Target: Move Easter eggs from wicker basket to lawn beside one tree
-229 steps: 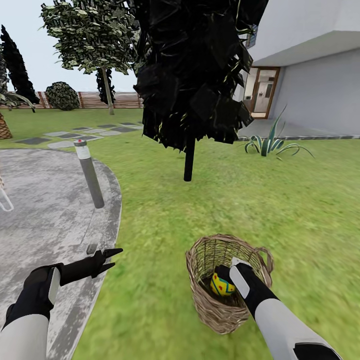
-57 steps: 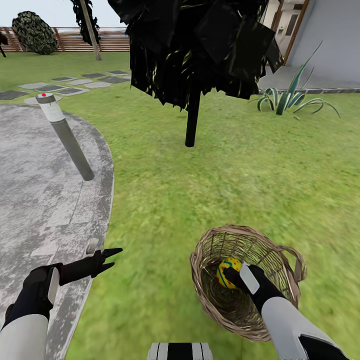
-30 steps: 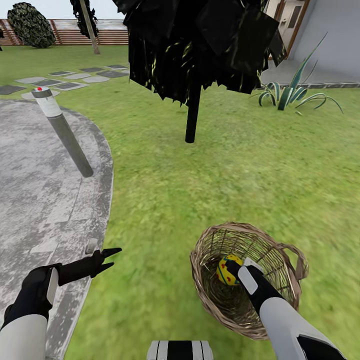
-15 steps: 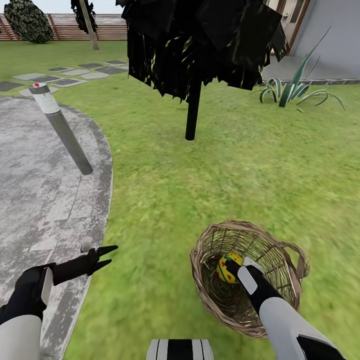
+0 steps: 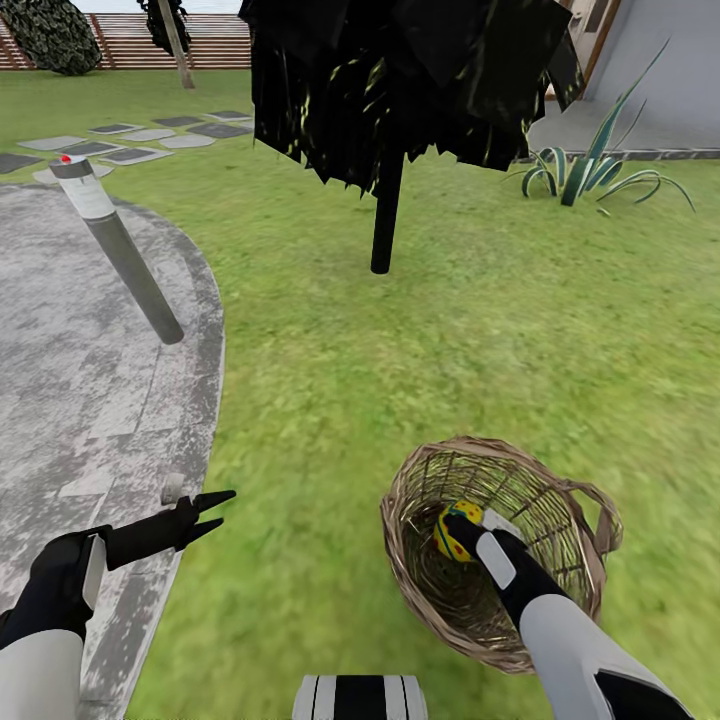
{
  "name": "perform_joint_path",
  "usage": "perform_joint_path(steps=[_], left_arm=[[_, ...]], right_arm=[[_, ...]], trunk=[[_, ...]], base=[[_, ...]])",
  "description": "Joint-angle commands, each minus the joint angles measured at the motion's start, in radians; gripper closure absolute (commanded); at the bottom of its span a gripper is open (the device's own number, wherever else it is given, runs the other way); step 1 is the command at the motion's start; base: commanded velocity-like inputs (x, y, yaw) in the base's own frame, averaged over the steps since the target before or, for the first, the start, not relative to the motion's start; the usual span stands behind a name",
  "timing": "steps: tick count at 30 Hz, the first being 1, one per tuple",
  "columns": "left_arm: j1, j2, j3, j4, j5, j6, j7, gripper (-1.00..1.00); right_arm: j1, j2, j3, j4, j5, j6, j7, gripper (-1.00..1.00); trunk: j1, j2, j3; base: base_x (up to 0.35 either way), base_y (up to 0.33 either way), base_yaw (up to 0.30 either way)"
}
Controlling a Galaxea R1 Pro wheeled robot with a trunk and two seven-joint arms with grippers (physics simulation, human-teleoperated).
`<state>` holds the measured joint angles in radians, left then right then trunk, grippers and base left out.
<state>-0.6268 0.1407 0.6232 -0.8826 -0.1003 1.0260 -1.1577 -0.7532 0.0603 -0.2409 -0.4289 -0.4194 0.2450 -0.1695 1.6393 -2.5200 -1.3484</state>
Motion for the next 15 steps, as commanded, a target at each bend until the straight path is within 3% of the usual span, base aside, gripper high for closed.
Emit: perform_joint_path(steps=[1,15], left_arm=[[-0.001,-0.001,0.003,0.000,-0.010,0.007,-0.010,-1.00],[-0.001,-0.001,0.004,0.000,-0.010,0.006,-0.010,-1.00]], right_arm=[[0.000,-0.001,-0.001,-0.002,-0.011,0.004,-0.006,-1.00],[0.000,-0.007,-0.010,-0.005,-0.022,0.001,-0.007,-1.00]], trunk=[[0.000,0.000,-0.001],[0.000,0.000,-0.001]], base=[[0.000,0.000,0.000],[0.000,0.000,0.000]])
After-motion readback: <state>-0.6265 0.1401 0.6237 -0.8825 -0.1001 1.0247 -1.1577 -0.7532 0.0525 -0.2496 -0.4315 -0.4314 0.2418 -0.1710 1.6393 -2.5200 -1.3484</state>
